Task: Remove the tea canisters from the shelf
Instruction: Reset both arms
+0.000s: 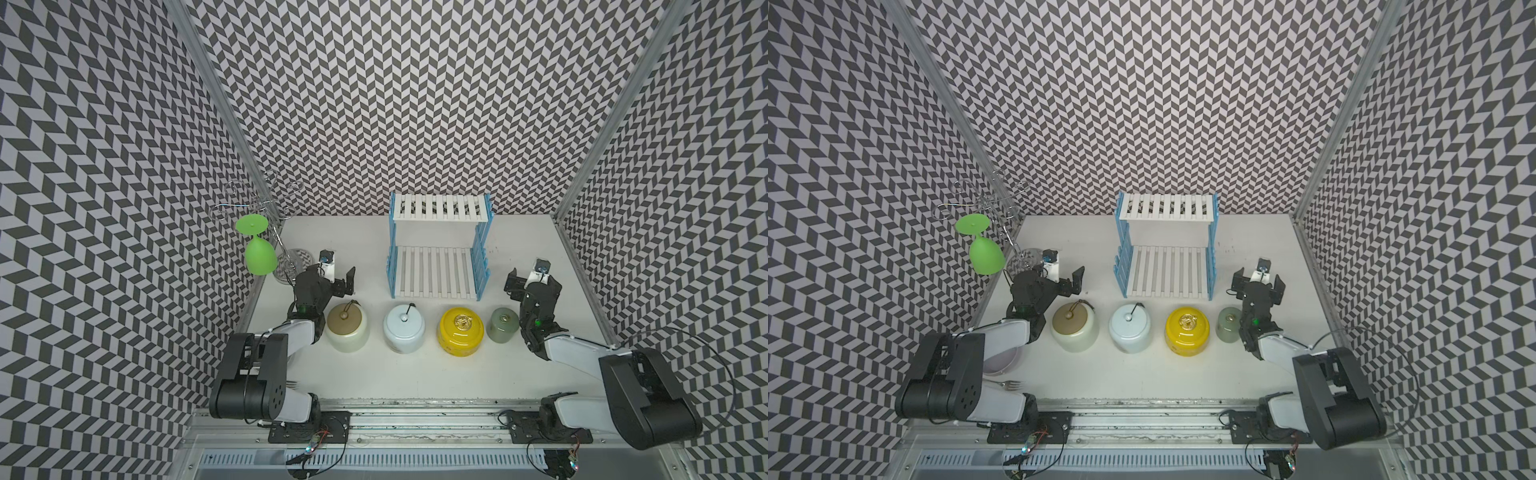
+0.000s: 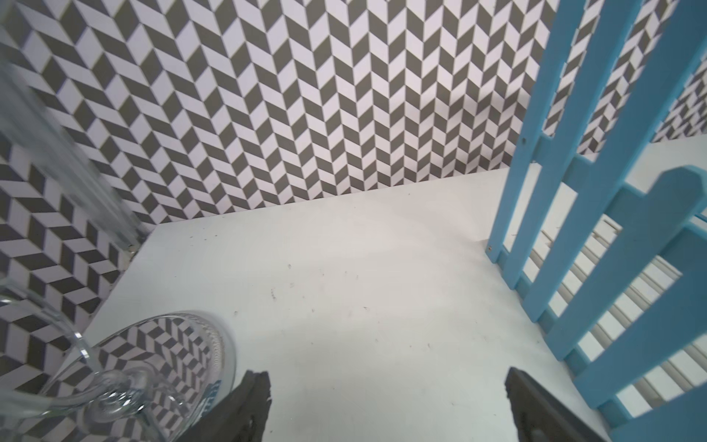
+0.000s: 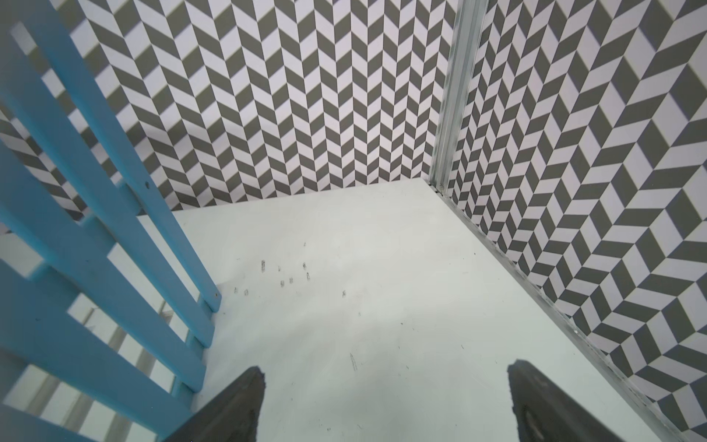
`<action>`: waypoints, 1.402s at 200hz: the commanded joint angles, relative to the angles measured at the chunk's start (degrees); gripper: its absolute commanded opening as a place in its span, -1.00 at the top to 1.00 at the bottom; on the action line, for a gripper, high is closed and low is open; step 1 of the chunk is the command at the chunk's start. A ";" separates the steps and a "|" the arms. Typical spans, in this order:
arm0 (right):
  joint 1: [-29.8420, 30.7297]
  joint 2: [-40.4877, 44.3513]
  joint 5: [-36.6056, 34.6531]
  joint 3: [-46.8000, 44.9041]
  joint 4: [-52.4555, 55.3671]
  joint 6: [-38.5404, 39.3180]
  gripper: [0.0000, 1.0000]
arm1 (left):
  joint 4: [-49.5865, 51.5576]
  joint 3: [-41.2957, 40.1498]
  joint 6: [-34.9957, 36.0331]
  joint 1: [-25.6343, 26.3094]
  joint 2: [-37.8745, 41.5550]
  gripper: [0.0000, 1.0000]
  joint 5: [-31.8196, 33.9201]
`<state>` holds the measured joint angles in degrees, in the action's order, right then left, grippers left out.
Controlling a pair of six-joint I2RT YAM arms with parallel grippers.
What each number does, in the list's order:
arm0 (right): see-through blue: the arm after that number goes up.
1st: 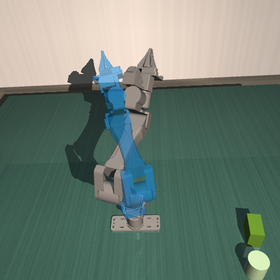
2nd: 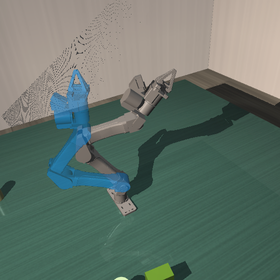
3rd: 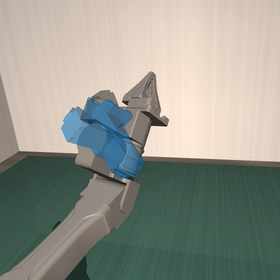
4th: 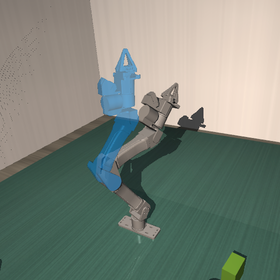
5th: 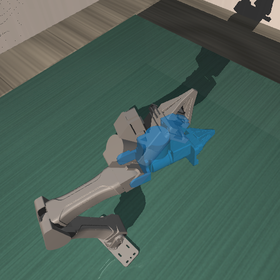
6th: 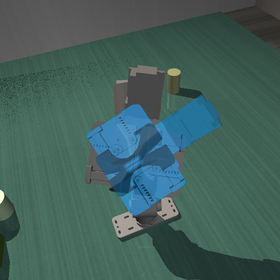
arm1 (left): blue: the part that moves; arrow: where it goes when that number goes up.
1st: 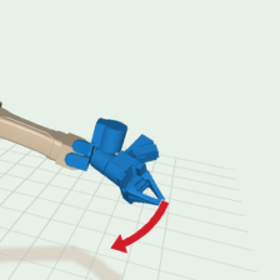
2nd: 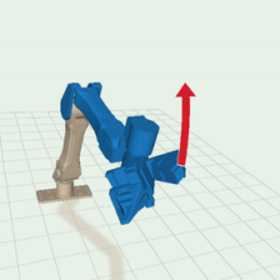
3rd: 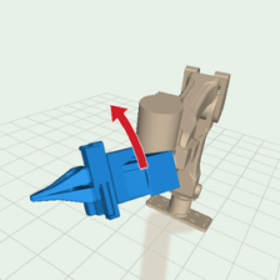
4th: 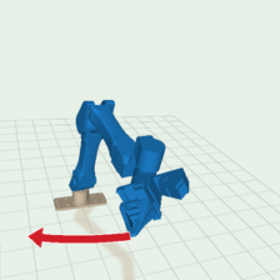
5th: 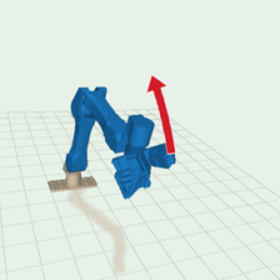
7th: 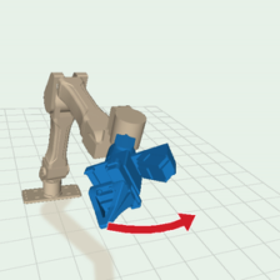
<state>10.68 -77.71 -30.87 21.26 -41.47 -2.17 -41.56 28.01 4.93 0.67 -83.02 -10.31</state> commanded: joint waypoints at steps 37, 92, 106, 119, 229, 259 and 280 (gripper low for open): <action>-0.31 0.87 4.41 -0.72 -5.27 -0.69 -0.99 | -18.89 -8.13 -2.86 -2.08 -4.03 -1.00 0.36; -0.26 -2.15 6.27 -1.51 -12.38 -0.06 -0.99 | -30.62 -13.60 -3.90 -1.98 -6.48 -0.99 3.17; -0.29 -3.54 5.56 -0.49 -12.00 0.57 -0.99 | -28.55 -13.06 -4.00 -1.81 -5.79 -1.00 3.71; -0.26 -4.00 5.18 -1.60 -14.55 0.80 -0.99 | -28.18 -12.81 -4.14 -1.82 -5.97 -1.00 4.06; -0.68 -5.65 6.18 -1.17 -18.53 3.86 -0.99 | -28.13 -12.88 -4.14 -1.77 -5.71 -1.00 4.07; -0.74 -4.26 6.39 -2.43 -19.52 3.74 -0.99 | -27.99 -12.82 -4.14 -1.72 -5.81 -1.00 4.22; -0.75 -3.66 6.53 -2.51 -19.26 3.86 -0.99 | -28.12 -12.89 -4.14 -1.72 -5.76 -1.00 4.25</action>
<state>10.31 -83.05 -24.97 19.51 -57.30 1.13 -67.75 15.22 1.39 -1.37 -88.82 -6.68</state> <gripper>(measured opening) 0.995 0.998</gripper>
